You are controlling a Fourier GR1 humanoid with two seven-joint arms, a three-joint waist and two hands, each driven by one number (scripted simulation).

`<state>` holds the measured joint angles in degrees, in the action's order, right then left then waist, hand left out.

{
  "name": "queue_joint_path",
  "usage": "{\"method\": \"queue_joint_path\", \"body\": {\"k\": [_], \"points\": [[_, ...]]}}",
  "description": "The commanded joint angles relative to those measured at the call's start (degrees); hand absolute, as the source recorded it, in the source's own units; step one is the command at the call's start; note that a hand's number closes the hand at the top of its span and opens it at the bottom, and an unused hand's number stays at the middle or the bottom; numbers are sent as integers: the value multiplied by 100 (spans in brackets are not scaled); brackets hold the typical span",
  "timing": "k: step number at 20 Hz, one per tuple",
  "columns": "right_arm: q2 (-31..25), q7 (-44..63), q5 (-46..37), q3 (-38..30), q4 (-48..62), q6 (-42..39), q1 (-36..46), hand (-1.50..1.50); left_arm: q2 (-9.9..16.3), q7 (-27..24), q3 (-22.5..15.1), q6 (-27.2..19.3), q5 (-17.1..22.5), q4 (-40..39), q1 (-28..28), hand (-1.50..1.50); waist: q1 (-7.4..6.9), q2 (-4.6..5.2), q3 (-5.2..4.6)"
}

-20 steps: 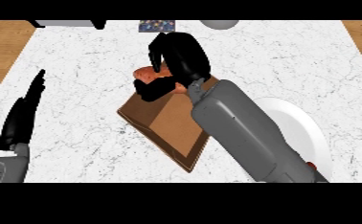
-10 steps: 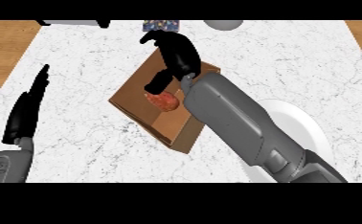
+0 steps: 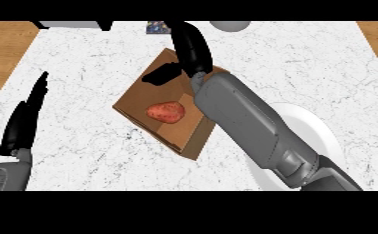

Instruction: Pick the sweet potato from the plate and place it in the cardboard box

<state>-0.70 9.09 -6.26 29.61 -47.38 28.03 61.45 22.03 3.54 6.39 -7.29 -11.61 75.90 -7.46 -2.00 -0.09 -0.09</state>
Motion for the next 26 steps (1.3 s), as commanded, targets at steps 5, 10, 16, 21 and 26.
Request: {"method": "queue_joint_path", "body": {"k": [5, 10, 16, 21, 26], "points": [[-339, -990, 687, -1011, -654, -243, -771, -150, -127, -12, 67, 1, 3, -64, 144, 0, 203, 10, 11], [-1023, -1106, 963, -1504, -1104, -912, -1316, -150, -121, -60, 180, 18, 21, -21, 107, 0, 222, 7, 11], [-2314, -1123, 1339, -2108, -1962, -1751, -2231, -150, -3, -178, 322, 102, 19, -178, 205, 0, 281, 2, 9], [-3045, -1508, 1708, -2741, -1765, -2713, -2572, -150, -163, -110, 247, -76, -175, -308, -44, 0, 269, 18, 9], [-3628, -1843, 1787, -3025, -1697, -3712, -2960, -150, -151, -96, 298, 63, -142, -147, 53, 0, 227, 14, 8]]}}
